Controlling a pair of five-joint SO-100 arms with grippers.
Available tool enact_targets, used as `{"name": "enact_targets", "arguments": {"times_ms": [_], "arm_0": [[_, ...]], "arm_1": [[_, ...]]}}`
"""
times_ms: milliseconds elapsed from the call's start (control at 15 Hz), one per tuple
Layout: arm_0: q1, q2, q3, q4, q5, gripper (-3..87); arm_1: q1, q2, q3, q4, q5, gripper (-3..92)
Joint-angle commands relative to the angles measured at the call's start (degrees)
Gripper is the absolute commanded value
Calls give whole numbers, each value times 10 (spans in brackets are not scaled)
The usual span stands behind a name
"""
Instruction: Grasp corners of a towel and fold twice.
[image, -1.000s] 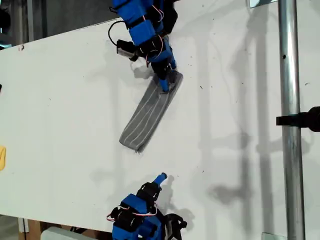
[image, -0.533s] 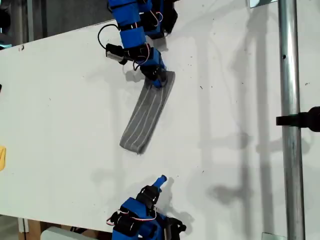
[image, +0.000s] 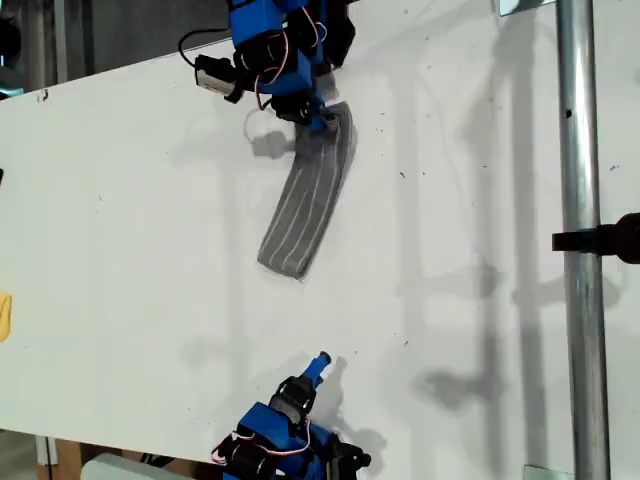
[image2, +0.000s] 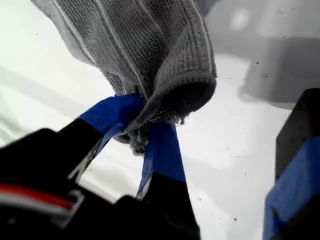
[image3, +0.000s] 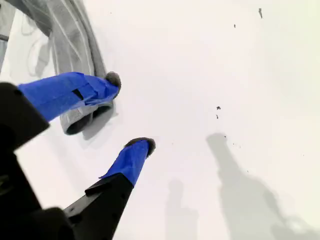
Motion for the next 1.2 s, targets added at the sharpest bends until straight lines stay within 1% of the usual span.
{"name": "enact_targets", "arguments": {"times_ms": [0, 133, 267, 467, 533, 800, 867, 933, 1000, 1067, 1133], "arm_0": [[-8, 5, -7, -14, 4, 167], [-7, 6, -8, -17, 2, 166], [-9, 4, -3, -30, 4, 165], [-12, -4, -2, -47, 7, 163], [-12, -5, -2, -51, 8, 162], [-13, -9, 4, -66, 7, 162], [-14, -10, 10, -72, 7, 164], [-16, -11, 15, -77, 5, 167], [-18, -11, 24, -87, 6, 167], [-18, -11, 29, -94, 8, 166], [-19, -10, 36, -100, 10, 163]], "arm_1": [[26, -3, -77, -27, -33, -2], [91, -57, -139, -72, -114, -2], [143, -113, -160, -178, -185, -2], [188, -248, -225, -304, -243, -2], [192, -306, -276, -323, -259, -2], [201, -561, -526, -340, -337, -2], [203, -604, -578, -348, -365, 21], [192, -616, -621, -376, -411, 313], [180, -593, -627, -425, -435, 357], [172, -563, -628, -448, -446, 256], [158, -527, -628, -462, -468, 180]]}}
